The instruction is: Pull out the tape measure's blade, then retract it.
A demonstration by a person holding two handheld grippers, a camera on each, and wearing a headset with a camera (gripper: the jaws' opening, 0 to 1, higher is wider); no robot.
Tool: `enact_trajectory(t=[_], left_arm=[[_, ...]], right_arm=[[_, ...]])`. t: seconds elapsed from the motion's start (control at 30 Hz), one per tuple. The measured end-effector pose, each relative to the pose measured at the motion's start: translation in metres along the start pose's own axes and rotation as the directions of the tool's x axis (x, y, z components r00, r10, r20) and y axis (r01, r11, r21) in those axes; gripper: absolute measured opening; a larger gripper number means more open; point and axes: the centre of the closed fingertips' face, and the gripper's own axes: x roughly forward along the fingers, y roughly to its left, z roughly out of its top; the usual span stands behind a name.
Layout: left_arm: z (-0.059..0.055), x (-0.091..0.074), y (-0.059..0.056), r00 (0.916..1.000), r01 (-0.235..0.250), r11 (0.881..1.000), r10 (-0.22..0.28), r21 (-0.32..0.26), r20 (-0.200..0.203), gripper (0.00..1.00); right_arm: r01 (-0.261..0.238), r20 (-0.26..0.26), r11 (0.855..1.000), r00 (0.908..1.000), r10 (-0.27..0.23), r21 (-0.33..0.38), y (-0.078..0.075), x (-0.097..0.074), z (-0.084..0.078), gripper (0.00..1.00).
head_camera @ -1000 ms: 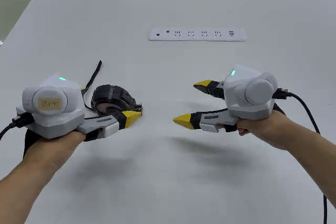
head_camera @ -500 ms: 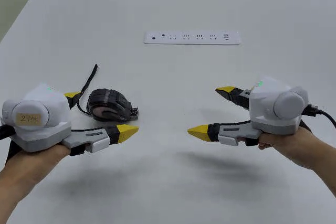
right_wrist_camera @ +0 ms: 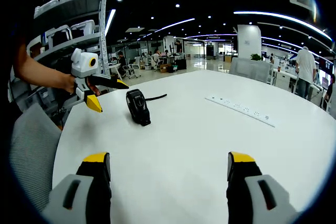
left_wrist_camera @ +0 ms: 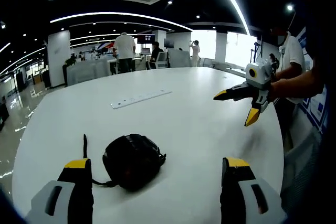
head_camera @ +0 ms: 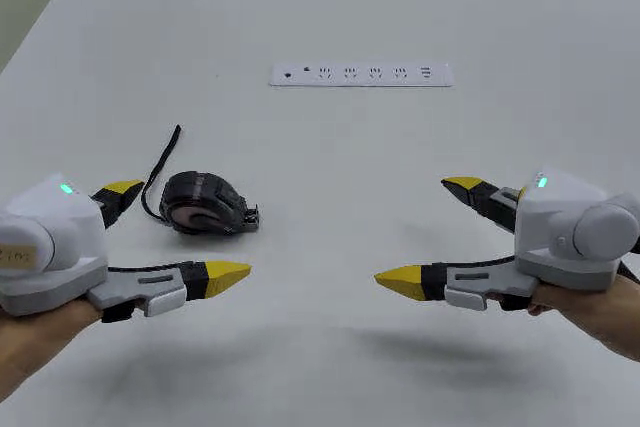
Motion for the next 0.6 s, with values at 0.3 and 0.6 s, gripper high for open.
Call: enact_trajectory(t=[0.3,0.6], left_arm=[[-0.003,-0.019,0.001,0.9998,-0.002,1.0,0.002,0.003,0.022,1.0],[-0.005,-0.028,-0.005,0.9993,0.003,1.0,-0.003,-0.003,0.037,1.0]], right_arm=[[0.015,-0.012,1.0,0.9998,-0.015,0.003,0.005,-0.018,-0.01,0.99],[0.045,-0.01,0.998,0.9989,-0.045,0.037,0.007,-0.032,-0.019,0.99]])
